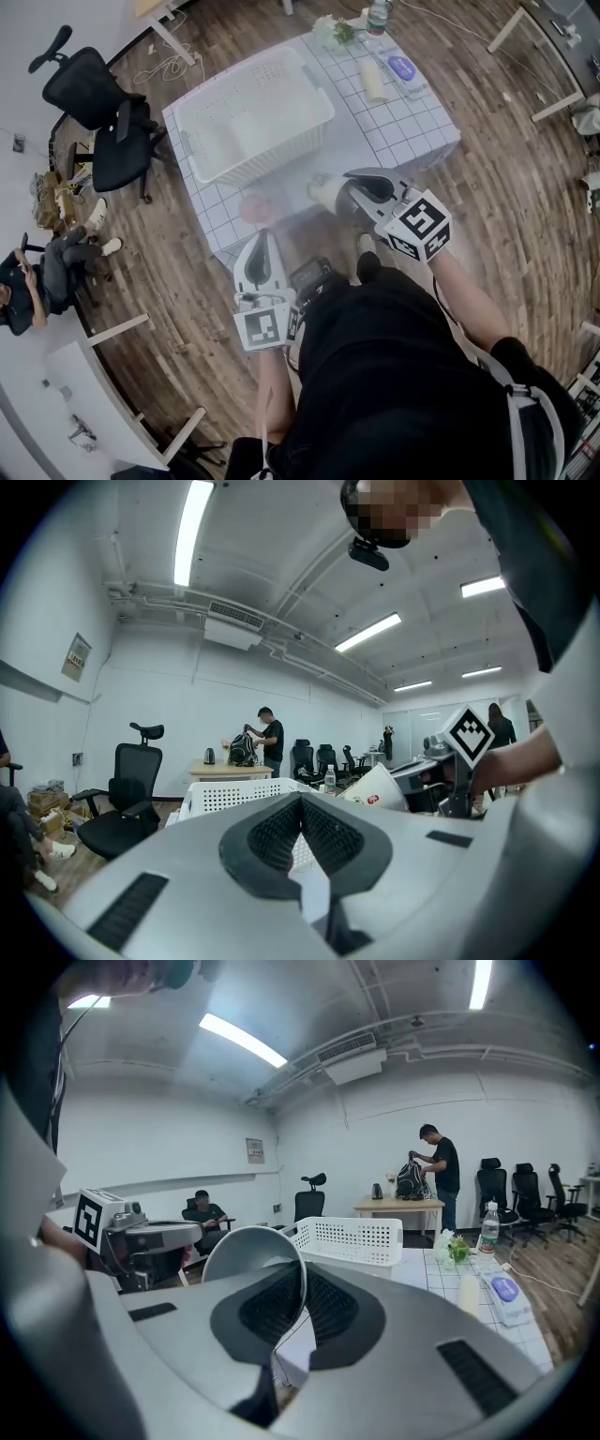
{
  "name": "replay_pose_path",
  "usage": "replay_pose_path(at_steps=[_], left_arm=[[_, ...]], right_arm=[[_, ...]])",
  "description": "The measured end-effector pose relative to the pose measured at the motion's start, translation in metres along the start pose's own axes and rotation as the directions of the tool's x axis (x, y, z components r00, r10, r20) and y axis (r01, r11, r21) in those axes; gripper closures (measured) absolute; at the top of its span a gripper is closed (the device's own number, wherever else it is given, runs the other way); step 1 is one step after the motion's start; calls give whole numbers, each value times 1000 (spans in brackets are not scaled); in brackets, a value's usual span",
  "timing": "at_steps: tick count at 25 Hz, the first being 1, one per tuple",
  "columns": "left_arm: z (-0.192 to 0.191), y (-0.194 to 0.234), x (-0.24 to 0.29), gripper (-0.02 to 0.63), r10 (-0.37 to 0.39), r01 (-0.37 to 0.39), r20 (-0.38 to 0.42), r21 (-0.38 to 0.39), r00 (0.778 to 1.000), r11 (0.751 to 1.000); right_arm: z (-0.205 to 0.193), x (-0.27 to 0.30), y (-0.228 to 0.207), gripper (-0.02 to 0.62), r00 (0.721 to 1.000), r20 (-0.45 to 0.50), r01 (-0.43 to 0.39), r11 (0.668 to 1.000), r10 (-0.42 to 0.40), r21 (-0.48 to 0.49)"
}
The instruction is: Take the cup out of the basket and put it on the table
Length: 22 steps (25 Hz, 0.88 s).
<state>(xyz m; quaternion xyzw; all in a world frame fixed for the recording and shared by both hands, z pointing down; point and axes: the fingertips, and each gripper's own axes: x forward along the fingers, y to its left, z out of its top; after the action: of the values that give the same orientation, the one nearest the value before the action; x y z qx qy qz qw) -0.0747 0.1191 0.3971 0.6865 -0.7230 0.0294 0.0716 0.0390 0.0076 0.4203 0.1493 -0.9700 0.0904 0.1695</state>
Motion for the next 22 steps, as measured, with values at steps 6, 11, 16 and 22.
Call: replay_pose_path(at_steps=[6,11,16,22], left_arm=[[3,-14,3,597,7,-7,-4,6,1000,1000],[6,-15,3,597,19,-19,-2,2,1000,1000],[6,-14,4,597,27,-27,-2,0,1000,1000],[7,-12,4,597,32,-32,-3,-2,999,999]], right_arm=[[3,-16,0,572,995,94,-36,999,36,-5],[9,-24,5,574,989,134,-59,998,60,-15],[14,-25,8,574,986,150,-73,997,74,-17],[16,-25,10,574,985,154,-81,997,83,-20]])
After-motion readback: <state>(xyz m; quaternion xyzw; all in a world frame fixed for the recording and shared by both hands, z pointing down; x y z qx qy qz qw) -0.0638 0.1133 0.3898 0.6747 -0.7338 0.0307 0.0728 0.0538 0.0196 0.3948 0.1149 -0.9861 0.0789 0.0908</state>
